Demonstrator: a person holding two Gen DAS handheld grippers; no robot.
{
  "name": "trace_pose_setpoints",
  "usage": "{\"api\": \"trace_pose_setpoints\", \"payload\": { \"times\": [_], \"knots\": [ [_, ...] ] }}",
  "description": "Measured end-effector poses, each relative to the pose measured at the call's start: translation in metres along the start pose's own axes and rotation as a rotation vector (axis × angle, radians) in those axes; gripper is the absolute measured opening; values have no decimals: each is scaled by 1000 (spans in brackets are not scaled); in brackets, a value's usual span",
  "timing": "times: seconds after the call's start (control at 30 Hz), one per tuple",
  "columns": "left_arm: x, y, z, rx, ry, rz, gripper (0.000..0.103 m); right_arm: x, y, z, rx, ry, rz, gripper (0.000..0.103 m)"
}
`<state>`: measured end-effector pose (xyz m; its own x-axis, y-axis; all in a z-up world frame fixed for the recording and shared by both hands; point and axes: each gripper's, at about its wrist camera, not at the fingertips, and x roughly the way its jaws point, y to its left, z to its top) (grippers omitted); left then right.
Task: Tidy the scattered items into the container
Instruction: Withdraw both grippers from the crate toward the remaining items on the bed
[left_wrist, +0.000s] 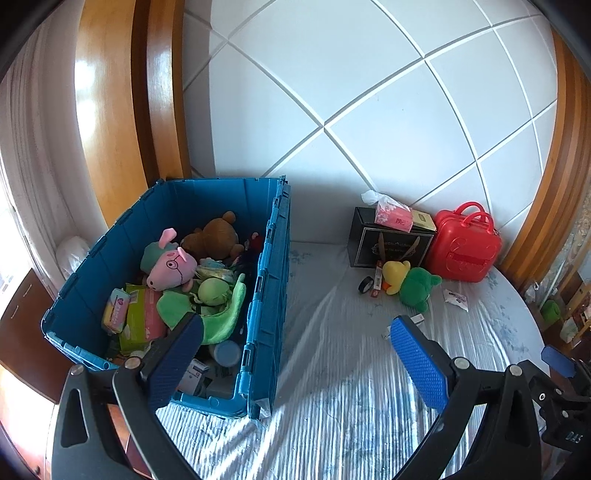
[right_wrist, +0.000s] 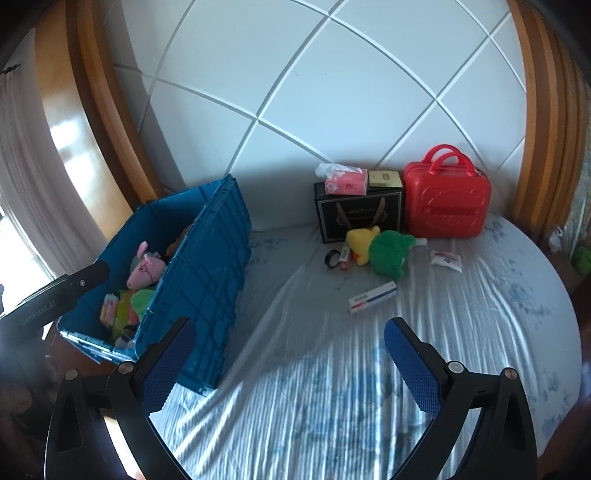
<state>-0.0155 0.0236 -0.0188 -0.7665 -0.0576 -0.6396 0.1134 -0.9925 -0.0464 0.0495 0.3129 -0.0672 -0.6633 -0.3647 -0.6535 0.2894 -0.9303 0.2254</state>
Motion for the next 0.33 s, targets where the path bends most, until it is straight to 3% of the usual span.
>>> {"api": "trace_pose_setpoints", "payload": {
  "times": [0.33],
  "knots": [
    [5, -12, -6, -11, 43, -32, 103, -8, -10, -1, 12, -4, -18, 103]
  ]
}}
